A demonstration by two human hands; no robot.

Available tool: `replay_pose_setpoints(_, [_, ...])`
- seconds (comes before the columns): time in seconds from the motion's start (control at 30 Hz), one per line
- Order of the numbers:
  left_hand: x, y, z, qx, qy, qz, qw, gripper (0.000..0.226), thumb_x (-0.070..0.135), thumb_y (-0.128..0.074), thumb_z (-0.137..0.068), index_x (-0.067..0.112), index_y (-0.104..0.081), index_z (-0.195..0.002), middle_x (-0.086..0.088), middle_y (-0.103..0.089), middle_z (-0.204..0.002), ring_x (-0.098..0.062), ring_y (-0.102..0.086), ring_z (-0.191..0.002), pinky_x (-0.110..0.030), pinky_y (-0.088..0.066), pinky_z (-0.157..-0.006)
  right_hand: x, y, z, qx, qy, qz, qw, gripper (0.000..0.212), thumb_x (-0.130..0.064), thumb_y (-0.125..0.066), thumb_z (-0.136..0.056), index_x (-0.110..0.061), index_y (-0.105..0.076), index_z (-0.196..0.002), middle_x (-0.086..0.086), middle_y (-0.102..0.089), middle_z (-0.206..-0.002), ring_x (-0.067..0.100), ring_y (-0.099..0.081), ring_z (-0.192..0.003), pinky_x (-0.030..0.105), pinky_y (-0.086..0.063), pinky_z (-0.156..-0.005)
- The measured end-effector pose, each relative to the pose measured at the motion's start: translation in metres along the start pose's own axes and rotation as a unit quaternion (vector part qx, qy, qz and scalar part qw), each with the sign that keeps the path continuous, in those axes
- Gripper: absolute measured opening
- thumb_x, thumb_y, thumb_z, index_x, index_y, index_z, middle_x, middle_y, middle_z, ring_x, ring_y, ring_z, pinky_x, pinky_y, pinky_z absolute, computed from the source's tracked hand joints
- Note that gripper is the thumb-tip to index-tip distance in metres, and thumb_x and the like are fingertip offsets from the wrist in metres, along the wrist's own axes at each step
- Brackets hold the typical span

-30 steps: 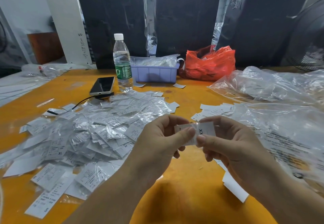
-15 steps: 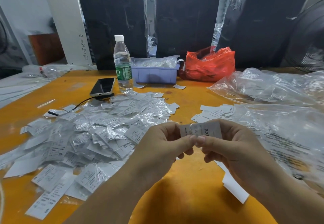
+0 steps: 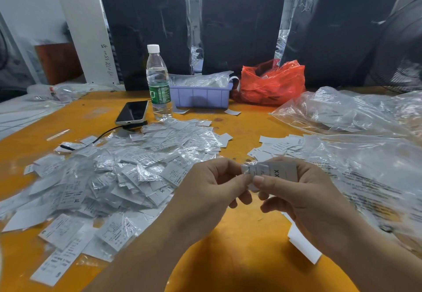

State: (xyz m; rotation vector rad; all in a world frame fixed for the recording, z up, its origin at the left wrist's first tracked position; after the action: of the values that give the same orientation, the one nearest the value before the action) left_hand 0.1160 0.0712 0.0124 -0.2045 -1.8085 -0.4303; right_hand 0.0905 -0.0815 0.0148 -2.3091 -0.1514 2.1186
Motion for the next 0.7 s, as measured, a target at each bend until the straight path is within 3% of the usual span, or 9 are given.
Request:
replay_pose_setpoints(0.23, [-0.003,0.002,-0.001,-0.009,0.034,0.054,0.998,0.01,0.029,-0.064,-0.092,0.021,-0.07,-0.095,0.002,-0.06,-0.06,-0.007,-0.052,-0.056,-0.015,-0.042,-0.052,0.003,0.002,-0.001,0.003,-0.009,0.005,1.0,0.029,-0.015,-0.077,-0.062,-0.003,-0.072,-0.088,0.01,-0.067,-0.072,0.016,-0.061,-0.061,0.025,-0.052,-0.052])
replay_pose_setpoints(0.33, [-0.003,0.003,-0.001,0.011,0.014,-0.003,1.0,0.016,0.031,-0.071,-0.087,0.017,-0.07,-0.082,0.002,-0.054,-0.063,-0.005,-0.046,-0.055,-0.014,-0.038,-0.052,0.004,0.0,-0.001,-0.008,-0.012,0.004,1.0,0.032,-0.019,-0.079,-0.061,-0.003,-0.074,-0.088,0.013,-0.067,-0.075,0.018,-0.061,-0.063,0.026,-0.053,-0.054])
replay_pose_setpoints(0.47, [-0.007,0.01,-0.003,0.053,0.032,-0.002,0.998,0.017,0.014,-0.065,-0.091,0.002,-0.065,-0.079,-0.005,-0.058,-0.068,-0.006,-0.041,-0.051,-0.015,-0.035,-0.05,0.003,0.001,-0.003,-0.001,-0.016,-0.015,1.0,0.015,-0.018,-0.078,-0.068,-0.012,-0.077,-0.082,0.011,-0.067,-0.076,0.019,-0.06,-0.065,0.03,-0.055,-0.057])
replay_pose_setpoints(0.6, [-0.006,0.011,-0.004,0.065,0.037,-0.012,0.997,0.017,0.014,-0.063,-0.09,0.006,-0.065,-0.076,0.007,-0.059,-0.061,-0.001,-0.043,-0.048,-0.012,-0.037,-0.049,0.005,0.003,-0.004,0.027,-0.016,0.003,1.0,0.008,-0.014,-0.069,-0.076,-0.014,-0.076,-0.072,0.006,-0.067,-0.071,0.018,-0.06,-0.061,0.027,-0.054,-0.054])
replay_pose_setpoints(0.7, [-0.008,0.012,-0.004,0.068,0.047,-0.019,0.996,0.023,0.017,-0.061,-0.091,0.017,-0.064,-0.069,0.011,-0.053,-0.056,-0.004,-0.043,-0.05,-0.012,-0.038,-0.049,0.007,0.001,-0.003,0.024,-0.019,0.02,0.999,0.005,-0.01,-0.071,-0.076,-0.01,-0.075,-0.08,0.005,-0.068,-0.071,0.018,-0.061,-0.058,0.028,-0.055,-0.053])
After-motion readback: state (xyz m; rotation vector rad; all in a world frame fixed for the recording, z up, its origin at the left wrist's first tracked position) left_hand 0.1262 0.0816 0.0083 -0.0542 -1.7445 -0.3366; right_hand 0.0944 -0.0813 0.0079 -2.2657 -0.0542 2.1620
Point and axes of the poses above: each hand's wrist, its own z-axis away from the middle knuckle, its own y-axis out of the back of the hand, x = y × z, the point moved 4 cm from there along -z, towards the middle knuckle
